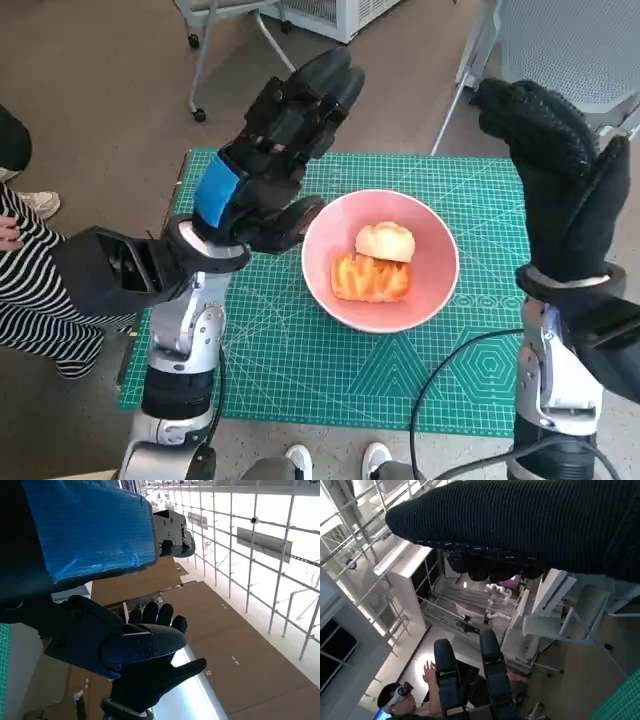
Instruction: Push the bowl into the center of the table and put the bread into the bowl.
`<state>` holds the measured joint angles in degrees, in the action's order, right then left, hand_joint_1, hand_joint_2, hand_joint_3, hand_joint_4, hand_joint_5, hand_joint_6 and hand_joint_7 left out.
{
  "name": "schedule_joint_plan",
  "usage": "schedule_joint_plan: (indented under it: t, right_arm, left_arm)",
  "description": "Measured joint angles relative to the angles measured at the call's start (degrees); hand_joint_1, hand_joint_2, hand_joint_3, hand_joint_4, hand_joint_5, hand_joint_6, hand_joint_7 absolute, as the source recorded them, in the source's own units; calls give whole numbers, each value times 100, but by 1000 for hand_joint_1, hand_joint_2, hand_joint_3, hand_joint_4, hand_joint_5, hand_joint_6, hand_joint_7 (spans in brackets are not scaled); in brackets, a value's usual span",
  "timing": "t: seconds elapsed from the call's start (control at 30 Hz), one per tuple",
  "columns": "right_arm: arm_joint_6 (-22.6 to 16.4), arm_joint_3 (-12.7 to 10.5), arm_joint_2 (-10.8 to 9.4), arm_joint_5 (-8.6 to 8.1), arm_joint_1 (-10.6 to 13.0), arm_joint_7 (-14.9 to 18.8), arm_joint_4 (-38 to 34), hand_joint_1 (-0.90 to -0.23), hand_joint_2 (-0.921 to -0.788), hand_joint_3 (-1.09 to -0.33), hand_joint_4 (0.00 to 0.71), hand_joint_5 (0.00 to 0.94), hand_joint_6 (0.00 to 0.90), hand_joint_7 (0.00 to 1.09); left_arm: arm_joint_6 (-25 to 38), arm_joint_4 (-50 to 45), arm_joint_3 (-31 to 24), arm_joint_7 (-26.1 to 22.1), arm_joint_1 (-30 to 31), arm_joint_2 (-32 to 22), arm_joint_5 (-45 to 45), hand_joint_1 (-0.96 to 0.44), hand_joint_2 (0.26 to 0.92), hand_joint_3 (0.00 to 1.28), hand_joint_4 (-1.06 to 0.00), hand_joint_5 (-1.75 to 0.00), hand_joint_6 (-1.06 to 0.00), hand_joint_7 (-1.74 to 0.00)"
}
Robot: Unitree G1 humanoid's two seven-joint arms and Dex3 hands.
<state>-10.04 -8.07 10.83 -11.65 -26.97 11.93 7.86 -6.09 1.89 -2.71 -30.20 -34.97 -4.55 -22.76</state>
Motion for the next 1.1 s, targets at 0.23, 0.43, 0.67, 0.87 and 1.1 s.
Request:
schedule_joint_plan:
  t: [0.23, 0.43, 0.67, 0.87, 1.1]
  right_arm:
    - [41, 0, -9, -5, 51, 0, 69, -677, -921, -633, 216, 0, 101, 542]
    - [42, 0, -11, -5, 75, 0, 109, -677, -921, -633, 215, 0, 101, 542]
    - [42, 0, -14, -23, 81, 0, 109, -682, -921, -630, 215, 0, 100, 542]
    - [46, 0, -21, -60, 83, 0, 111, -689, -921, -621, 215, 0, 99, 543]
    - [59, 0, -24, -96, 83, 0, 111, -694, -921, -615, 214, 0, 102, 544]
  left_arm:
    - [-2, 0, 1, -12, 1, 3, 2, -606, 799, 570, 1, 1, 1, -436]
    - [-36, 2, 2, -52, 1, 2, 5, -604, 795, 572, 1, 1, 1, -436]
    - [-65, 23, 2, -99, 1, 1, 5, -604, 793, 574, 1, 1, 1, -430]
    - [-95, 78, 1, -135, 1, -1, 11, -606, 793, 576, 1, 1, 1, -425]
    - [-98, 105, 0, -139, 2, -5, 9, -602, 793, 579, 1, 1, 1, -421]
